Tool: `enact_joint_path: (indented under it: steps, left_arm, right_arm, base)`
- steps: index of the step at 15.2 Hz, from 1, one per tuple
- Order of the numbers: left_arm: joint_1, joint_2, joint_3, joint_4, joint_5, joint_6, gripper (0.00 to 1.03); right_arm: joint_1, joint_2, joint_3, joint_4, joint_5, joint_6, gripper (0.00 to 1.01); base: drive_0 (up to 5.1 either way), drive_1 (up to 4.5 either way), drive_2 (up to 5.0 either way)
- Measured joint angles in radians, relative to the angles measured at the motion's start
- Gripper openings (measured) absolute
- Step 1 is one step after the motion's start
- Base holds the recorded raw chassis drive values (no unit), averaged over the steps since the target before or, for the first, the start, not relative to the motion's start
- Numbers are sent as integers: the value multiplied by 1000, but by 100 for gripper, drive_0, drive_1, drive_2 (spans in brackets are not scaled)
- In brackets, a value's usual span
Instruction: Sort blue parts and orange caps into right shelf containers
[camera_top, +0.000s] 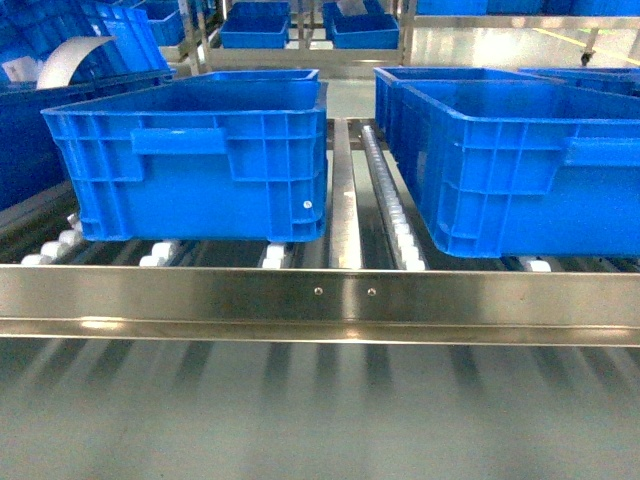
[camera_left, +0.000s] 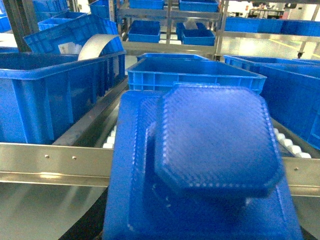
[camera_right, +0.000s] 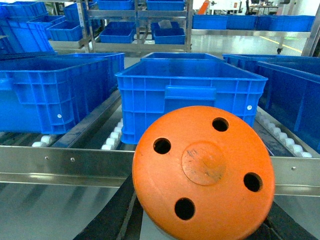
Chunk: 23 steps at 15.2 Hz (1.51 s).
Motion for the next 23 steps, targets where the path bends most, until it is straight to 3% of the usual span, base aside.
enact_joint_path:
  steps: [14, 23]
  left_arm:
    - [0, 0, 0, 0, -2, 0, 43]
    - [0, 0, 0, 0, 0, 0, 43]
  right_arm:
    - [0, 0, 0, 2, 0, 0, 42]
    - [0, 0, 0, 0, 0, 0, 42]
  base:
    - [0, 419, -420]
    - [0, 0, 0]
